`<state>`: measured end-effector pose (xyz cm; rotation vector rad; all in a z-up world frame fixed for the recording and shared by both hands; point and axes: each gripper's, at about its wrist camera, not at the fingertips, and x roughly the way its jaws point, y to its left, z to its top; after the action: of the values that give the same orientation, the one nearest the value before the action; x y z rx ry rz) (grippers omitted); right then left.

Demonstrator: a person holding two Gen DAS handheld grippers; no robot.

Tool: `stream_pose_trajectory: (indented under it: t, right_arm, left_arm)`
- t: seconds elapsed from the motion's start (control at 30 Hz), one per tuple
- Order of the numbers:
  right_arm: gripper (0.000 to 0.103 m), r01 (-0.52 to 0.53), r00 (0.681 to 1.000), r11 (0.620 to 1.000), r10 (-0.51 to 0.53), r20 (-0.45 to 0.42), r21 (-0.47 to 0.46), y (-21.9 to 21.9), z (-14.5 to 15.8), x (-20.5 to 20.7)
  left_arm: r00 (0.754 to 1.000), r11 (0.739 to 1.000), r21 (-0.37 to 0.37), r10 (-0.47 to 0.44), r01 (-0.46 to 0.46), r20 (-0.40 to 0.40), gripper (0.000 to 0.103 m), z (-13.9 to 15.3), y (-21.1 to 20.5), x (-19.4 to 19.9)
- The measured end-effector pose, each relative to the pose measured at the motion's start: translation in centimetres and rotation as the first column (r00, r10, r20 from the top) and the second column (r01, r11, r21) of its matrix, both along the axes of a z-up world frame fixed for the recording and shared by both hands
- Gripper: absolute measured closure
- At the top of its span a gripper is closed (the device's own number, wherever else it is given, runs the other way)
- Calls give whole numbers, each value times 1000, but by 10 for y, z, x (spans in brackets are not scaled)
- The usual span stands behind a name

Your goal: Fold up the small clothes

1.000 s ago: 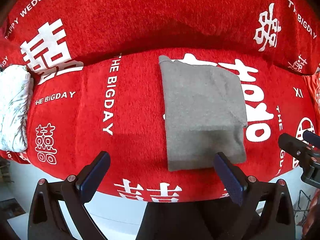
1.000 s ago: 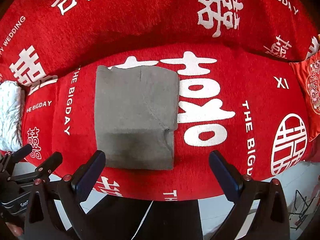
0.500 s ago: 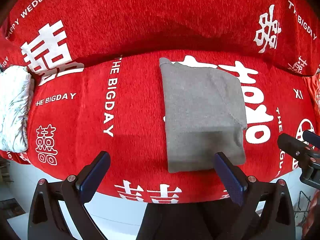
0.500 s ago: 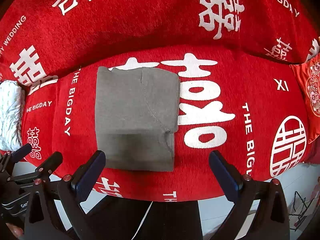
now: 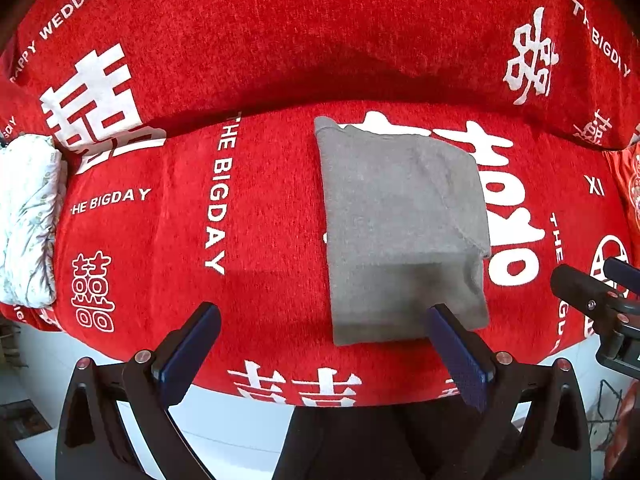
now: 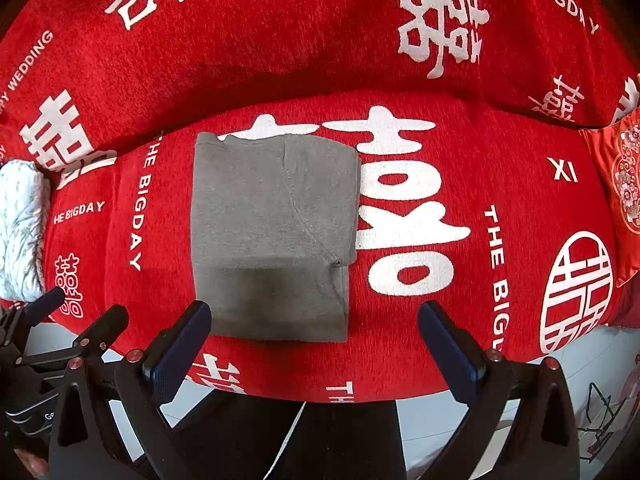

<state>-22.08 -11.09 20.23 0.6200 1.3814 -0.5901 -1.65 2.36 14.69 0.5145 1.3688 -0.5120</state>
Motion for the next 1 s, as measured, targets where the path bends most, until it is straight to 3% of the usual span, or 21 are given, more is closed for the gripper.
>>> stream_pose_trajectory:
  t: [1.0]
  right_arm:
    - [0,-3,1000,1000,3,-5,-7,1,3,-2]
  left_arm:
    - [1000,1000,14,3,-3,25,0,2,4,-1]
